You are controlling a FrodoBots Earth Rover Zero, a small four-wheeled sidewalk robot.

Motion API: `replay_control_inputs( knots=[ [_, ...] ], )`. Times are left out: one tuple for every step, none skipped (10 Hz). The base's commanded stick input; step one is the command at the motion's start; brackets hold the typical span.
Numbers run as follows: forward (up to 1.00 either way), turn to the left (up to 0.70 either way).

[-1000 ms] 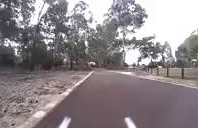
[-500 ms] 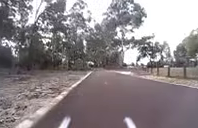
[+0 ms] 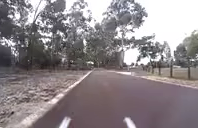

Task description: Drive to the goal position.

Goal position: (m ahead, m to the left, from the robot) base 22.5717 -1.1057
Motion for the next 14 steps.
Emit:
replay_control_inputs(
  knots=[
    [0.60, 0.00],
    [0.60, -0.01],
    [0.60, -0.01],
    [0.60, -0.02],
    [0.60, -0.15],
    [0.60, -0.15],
    [0.60, -0.15],
    [0.60, 0.00],
    [0.60, 0.00],
    [0.60, 0.00],
    [0.60, 0.00],
    [0.60, 0.00],
    [0.60, 0.00],
    [0.60, 0.00]
  ],
)
